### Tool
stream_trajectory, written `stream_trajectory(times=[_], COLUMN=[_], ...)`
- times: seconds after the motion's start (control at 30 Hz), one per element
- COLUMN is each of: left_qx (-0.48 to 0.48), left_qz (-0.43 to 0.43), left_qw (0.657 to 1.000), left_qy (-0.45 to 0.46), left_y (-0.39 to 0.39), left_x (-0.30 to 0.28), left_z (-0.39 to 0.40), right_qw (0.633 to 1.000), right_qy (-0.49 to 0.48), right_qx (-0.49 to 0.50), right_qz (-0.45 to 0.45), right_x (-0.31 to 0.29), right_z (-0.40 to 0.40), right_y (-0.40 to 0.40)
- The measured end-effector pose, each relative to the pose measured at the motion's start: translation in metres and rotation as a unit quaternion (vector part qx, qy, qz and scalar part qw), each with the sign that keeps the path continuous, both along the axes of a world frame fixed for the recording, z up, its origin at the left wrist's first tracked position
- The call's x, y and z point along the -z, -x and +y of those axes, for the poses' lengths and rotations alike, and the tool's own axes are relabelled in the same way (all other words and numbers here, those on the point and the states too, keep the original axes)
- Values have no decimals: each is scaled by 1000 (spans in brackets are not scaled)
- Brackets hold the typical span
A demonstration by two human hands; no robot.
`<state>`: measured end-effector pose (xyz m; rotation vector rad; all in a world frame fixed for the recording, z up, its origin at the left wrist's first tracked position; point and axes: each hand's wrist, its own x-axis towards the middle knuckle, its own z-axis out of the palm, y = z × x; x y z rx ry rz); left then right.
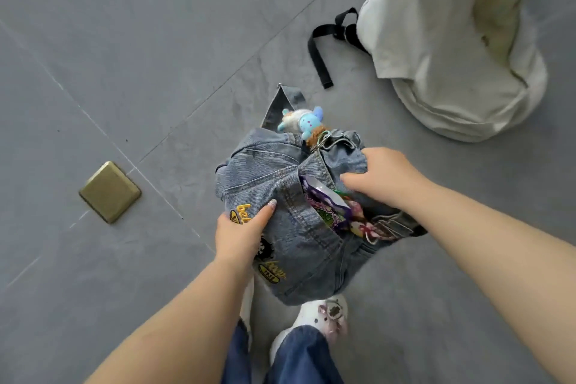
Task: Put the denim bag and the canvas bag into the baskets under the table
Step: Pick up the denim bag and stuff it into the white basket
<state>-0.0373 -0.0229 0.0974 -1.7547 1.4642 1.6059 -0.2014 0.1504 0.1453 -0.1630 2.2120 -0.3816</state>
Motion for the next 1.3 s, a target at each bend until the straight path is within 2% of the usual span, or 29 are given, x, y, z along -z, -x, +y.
stream_trajectory(times=[0.2, 0.37, 0.7, 0.87, 1.03, 1.13, 1.23, 1.3], left_qx=[93, 160, 304, 362, 399, 425, 442, 450], left_qz=[29, 75, 141, 169, 179, 170, 160, 164], left_qw=[995, 984, 941, 916, 899, 889, 883, 878], left_qy=[2, 4, -44, -32, -14, 2, 18, 19], left_y=[34, 63, 86, 102, 124, 136, 150, 161], left_x=[-106, -220, -431, -499, -545, -565, -576, -583], left_z=[9, 34, 107, 152, 219, 269, 308, 336], right_qw=[997, 985, 957, 927, 912, 873, 783, 749], right_qy=[-1, 10, -14, 7, 4, 64, 205, 247], right_qx=[70, 157, 258, 335, 366, 453, 576, 606], right_qz=[36, 75, 132, 166, 184, 166, 114, 105], right_x=[-115, -227, -452, -519, -555, -565, -571, -578], right_z=[27, 60, 155, 202, 265, 314, 358, 388], right_y=[-13, -20, -51, -64, -66, -66, -67, -63])
